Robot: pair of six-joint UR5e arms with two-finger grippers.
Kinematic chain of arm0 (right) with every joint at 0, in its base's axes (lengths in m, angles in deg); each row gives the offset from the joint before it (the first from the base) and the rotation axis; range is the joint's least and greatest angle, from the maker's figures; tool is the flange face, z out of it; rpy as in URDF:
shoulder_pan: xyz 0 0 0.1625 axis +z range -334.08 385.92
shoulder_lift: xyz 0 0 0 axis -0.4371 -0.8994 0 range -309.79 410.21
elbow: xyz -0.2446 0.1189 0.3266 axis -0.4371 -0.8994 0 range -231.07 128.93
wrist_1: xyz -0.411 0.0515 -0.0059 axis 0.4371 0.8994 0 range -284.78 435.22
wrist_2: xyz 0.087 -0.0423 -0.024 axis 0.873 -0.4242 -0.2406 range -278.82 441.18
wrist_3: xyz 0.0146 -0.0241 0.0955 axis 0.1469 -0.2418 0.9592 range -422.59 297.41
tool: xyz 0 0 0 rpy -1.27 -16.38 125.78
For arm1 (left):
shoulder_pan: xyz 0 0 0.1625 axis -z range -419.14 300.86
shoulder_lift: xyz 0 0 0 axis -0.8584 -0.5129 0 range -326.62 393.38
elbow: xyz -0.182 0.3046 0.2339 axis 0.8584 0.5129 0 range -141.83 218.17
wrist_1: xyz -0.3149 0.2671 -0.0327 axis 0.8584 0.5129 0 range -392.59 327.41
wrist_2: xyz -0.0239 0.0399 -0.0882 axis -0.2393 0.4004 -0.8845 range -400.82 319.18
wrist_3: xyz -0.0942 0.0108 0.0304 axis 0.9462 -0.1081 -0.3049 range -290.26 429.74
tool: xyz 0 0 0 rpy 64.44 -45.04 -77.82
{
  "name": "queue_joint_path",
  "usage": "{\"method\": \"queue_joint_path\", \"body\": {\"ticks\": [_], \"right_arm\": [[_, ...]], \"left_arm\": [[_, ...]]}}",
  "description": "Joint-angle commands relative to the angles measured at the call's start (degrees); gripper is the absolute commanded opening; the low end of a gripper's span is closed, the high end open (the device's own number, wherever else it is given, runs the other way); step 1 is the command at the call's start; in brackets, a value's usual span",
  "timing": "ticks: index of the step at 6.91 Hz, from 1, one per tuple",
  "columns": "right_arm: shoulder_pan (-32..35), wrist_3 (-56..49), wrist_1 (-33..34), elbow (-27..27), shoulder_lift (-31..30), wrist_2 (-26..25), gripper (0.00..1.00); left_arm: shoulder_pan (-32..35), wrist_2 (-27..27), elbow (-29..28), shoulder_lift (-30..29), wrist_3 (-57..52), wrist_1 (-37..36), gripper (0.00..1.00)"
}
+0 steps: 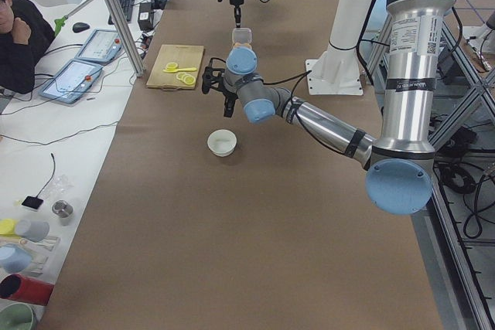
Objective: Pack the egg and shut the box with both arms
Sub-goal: 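Push the open clear lid down over the eggs with the right gripper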
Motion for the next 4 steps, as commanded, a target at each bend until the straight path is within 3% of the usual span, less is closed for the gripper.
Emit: {"method": "queue_joint_path", "body": {"ticks": [1,4], "right_arm": [[-1.9,9.7,-2.4,-2.9,7.9,-0.3,0.00],[-6.2,16.5,-2.7,-1.0,11.5,-4.8,0.00]], "left_arm": [[0.0,0.0,0.1,0.1,0.1,0.0,0.98],[0.0,0.1,-0.2,0.1,0.0,0.0,0.98]]}}
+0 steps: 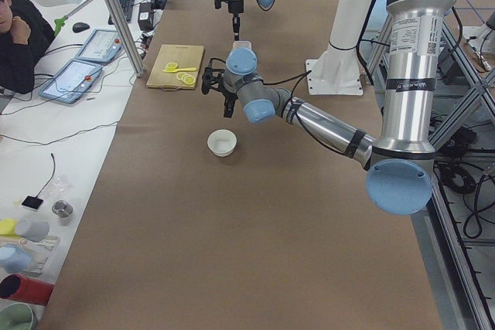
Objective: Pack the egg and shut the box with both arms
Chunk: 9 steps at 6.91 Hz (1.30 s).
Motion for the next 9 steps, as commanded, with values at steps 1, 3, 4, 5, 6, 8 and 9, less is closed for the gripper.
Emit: {"method": "queue_joint_path", "body": {"ticks": [1,3,4,5,6,8,9], "right_arm": [[-1.2,3.4,0.1,1.8,2.4,-0.9,0.00],[0.0,4.3,0.6,5.6,1.6,-1.5,0.67],[1.8,4.2,0.6,6.4,1.1,-1.6,1.00],[5.2,3.6,1.1,8.6,-1.7,-0.7,1.00],[9.3,1.6,1.1,9.9,-6.2,1.6,1.00],[16.8,-11.7,9.8,11.3,-9.0,4.7,1.00],[19.9,-23.1,17.9,11.5,-10.1,4.6,1.00]], "left_arm": [[-0.1,0.2,-0.1,0.0,0.0,0.1,0.98],[0.7,0.4,-0.5,1.1,0.0,0.0,0.98],[1.0,0.4,-0.6,2.9,-0.1,1.0,0.98],[1.3,0.6,-1.0,3.9,-0.2,1.2,0.98],[1.8,0.8,-1.0,4.8,-0.1,1.8,0.98],[7.4,1.5,-4.0,5.7,-1.1,1.8,0.98],[10.9,0.5,-4.8,6.6,-9.2,1.1,0.98]]}}
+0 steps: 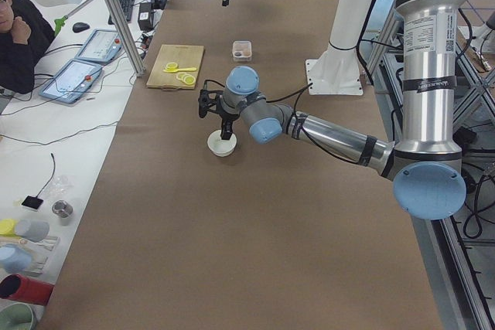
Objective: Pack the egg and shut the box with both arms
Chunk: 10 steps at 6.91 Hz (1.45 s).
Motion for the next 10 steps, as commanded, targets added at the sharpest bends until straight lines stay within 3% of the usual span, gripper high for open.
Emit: {"method": "queue_joint_path", "body": {"ticks": [1,3,4,6,8,10], "right_arm": [[7.4,-25.5,16.5,2.2,-4.1,0.4,1.00],[14.2,-48.9,32.7,3.4,-6.3,-1.6,1.00],[17.4,-56.6,37.7,3.5,-8.7,-2.0,1.00],[25.5,-64.9,38.3,2.8,-15.9,-1.0,1.00],[31.8,-64.3,38.3,2.2,-22.6,3.8,1.00],[34.2,-65.0,37.5,2.1,-27.3,3.0,1.00]], "left_arm": [[7.1,-0.9,-2.0,3.1,-13.9,-0.8,0.98],[11.6,-0.5,-3.9,2.7,-29.4,-10.9,0.98],[13.5,-0.6,-5.9,0.6,-33.1,-15.9,0.98],[14.1,-1.1,-6.6,2.7,-33.7,-15.2,0.98],[13.8,-0.3,-11.2,2.3,-33.7,-15.0,0.98],[13.9,-0.3,-15.7,2.3,-33.8,-13.9,0.98]]}}
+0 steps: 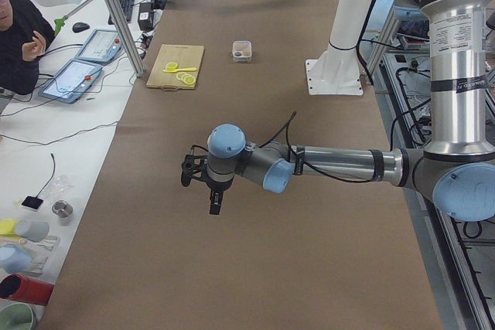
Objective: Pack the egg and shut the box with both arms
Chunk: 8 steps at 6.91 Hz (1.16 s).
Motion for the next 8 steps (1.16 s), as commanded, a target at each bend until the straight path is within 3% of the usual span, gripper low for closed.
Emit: {"method": "queue_joint_path", "body": {"ticks": [1,3,4,5,8], "right_arm": [[1.9,0.1,-0.4,-0.3,-3.5,-1.3,1.00],[3.1,-0.3,-3.2,-4.3,-3.7,-1.7,1.00],[3.3,-0.3,-9.6,-7.1,-4.6,-1.7,1.00],[3.3,0.4,-11.8,-7.6,-5.5,-1.5,1.00],[3.3,0.5,-11.9,-7.6,-5.5,-1.3,1.00]], "left_arm": [[0.1,0.1,-2.7,1.2,0.3,3.3,0.98],[2.1,-8.1,-1.7,0.2,0.2,-3.7,0.98],[2.9,-7.9,-1.2,-0.8,-0.1,-5.9,0.98],[3.0,-7.8,-1.1,-0.8,-1.1,-6.0,0.98],[4.2,-7.4,-1.1,-0.8,-3.7,-6.2,0.98]]}}
